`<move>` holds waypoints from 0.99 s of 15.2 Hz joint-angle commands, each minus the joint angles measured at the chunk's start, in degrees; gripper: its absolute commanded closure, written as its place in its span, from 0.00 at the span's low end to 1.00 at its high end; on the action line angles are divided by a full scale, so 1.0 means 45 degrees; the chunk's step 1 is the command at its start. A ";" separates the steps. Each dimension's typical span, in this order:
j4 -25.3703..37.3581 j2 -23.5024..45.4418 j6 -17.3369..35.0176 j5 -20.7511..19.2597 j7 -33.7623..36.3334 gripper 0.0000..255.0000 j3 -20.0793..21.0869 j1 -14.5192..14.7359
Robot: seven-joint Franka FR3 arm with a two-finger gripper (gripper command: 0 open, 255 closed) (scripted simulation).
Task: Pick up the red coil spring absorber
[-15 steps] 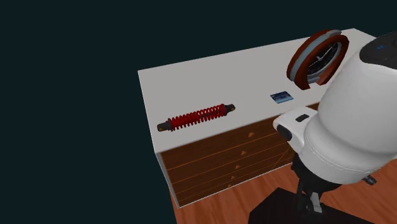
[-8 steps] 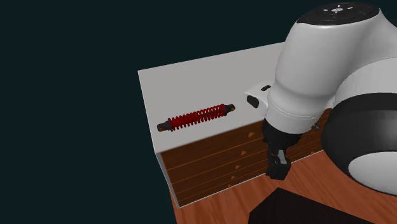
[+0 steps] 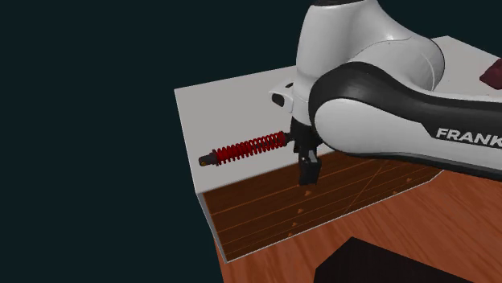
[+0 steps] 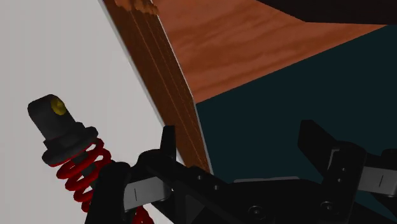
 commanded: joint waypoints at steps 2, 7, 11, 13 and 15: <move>0.1644 0.1642 -0.0076 0.1064 -0.1638 0.00 -0.0341 -0.0174; 0.5019 0.4581 -0.0822 0.2944 -0.3935 0.00 -0.0345 -0.1039; 0.8109 0.6826 -0.1824 0.4122 -0.5109 0.00 0.0029 -0.2039; 0.7735 0.6805 -0.1474 0.4117 -0.5153 0.00 0.0058 -0.2002; 0.7385 0.6802 -0.1135 0.4129 -0.5203 0.00 0.0068 -0.1957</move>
